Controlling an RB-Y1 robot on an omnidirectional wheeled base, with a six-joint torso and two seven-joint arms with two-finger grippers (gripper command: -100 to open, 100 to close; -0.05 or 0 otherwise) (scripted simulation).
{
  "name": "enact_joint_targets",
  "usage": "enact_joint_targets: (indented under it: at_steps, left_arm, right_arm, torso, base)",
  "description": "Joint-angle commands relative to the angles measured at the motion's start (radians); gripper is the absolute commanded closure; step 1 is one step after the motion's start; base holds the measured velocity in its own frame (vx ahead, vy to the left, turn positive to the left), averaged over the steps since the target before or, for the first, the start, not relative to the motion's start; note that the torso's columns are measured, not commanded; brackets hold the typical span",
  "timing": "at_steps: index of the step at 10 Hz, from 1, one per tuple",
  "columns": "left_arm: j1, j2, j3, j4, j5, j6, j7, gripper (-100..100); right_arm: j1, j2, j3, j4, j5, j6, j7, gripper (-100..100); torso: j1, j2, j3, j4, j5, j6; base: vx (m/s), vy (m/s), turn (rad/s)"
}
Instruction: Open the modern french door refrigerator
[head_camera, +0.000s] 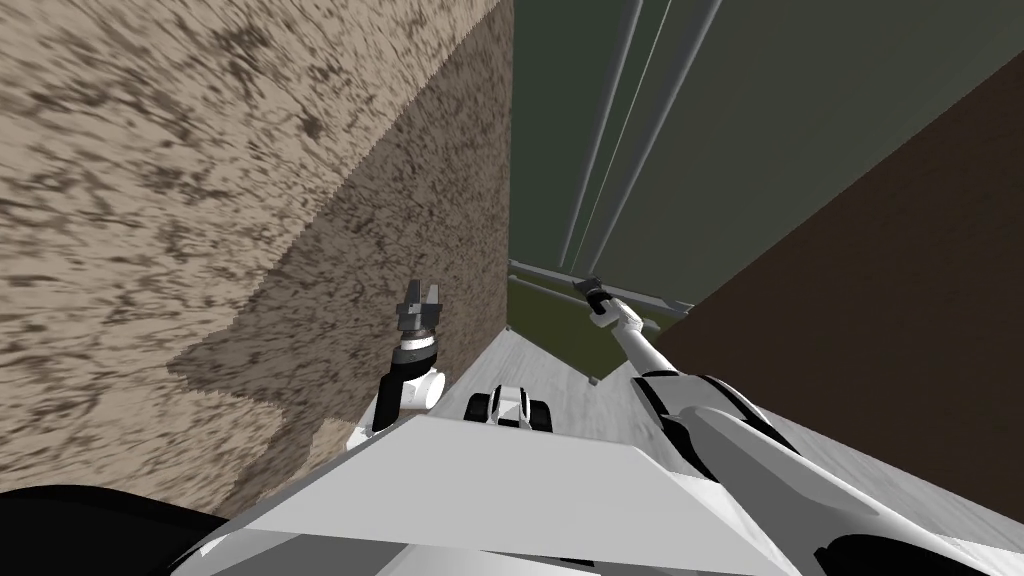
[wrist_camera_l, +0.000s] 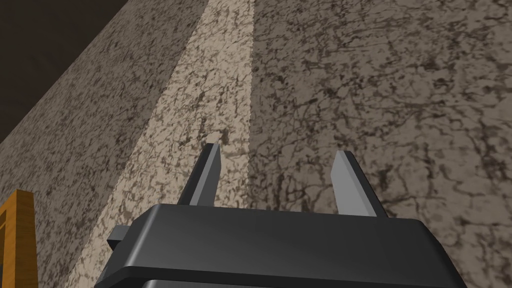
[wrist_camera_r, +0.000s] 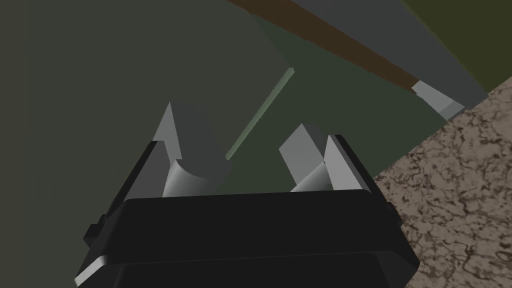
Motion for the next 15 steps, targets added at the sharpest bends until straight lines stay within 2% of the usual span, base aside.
enact_joint_targets:
  at_steps: [1,4,6,7,8,9,10,11,13,15]
  left_arm:
    - [0.0,0.0,0.0,0.0,0.0,0.0,0.0,0]
    - [0.0,0.0,0.0,0.0,0.0,0.0,0.0,0]
    - [0.0,0.0,0.0,0.0,0.0,0.0,0.0,0]
    - [0.0,0.0,0.0,0.0,0.0,0.0,0.0,0]
    - [0.0,0.0,0.0,0.0,0.0,0.0,0.0,0]
    - [0.0,0.0,0.0,0.0,0.0,0.0,0.0,0]
    - [0.0,0.0,0.0,0.0,0.0,0.0,0.0,0]
    - [0.0,0.0,0.0,0.0,0.0,0.0,0.0,0]
    - [0.0,0.0,0.0,0.0,0.0,0.0,0.0,0]
    - [0.0,0.0,0.0,0.0,0.0,0.0,0.0,0]
  right_arm:
    - [-0.046,-0.042,0.014,0.045,0.028,0.044,0.048,-100]
    - [-0.093,-0.073,0.019,0.093,0.053,0.068,0.086,-100]
    - [-0.082,-0.071,0.023,0.08,0.044,0.066,0.077,-100]
    - [-0.082,-0.071,0.023,0.08,0.044,0.066,0.077,100]
    - [-0.094,-0.079,0.058,0.079,0.033,0.031,0.057,100]
    - [-0.094,-0.079,0.058,0.079,0.033,0.031,0.057,100]
    - [-0.1,-0.081,0.076,0.078,0.027,0.013,0.047,100]
    - [-0.1,-0.081,0.076,0.078,0.027,0.013,0.047,100]
    - [-0.111,-0.086,0.113,0.078,0.016,-0.023,0.027,100]
    - [-0.111,-0.086,0.113,0.078,0.016,-0.023,0.027,100]
  torso:
    - [-0.001,0.001,0.0,0.0,0.0,0.0]
    - [0.0,0.0,0.0,0.0,0.0,0.0]
    - [-0.001,0.0,0.0,0.0,0.0,0.0]
    - [-0.001,0.0,0.0,0.0,0.0,0.0]
    - [0.0,0.0,0.0,-0.001,-0.001,-0.002]
    - [0.001,0.005,0.002,-0.003,-0.002,-0.009]
    - [0.001,0.005,0.003,-0.001,-0.001,-0.006]
    - [-0.001,0.002,0.002,0.0,-0.001,-0.002]
    - [0.004,-0.002,-0.002,0.001,0.002,0.0]
    - [0.002,0.0,0.0,0.001,0.001,-0.001]
  base:
    - [0.002,0.044,0.038]
    - [0.003,0.032,0.032]
    - [0.001,0.006,0.002]
    - [0.003,-0.002,-0.019]
    - [-0.152,-0.087,0.051]
    - [-0.222,-0.166,0.105]
    - [-0.197,-0.202,0.114]
    - [-0.14,-0.124,0.067]
    - [-0.17,-0.105,0.067]
    - [-0.097,-0.062,0.028]
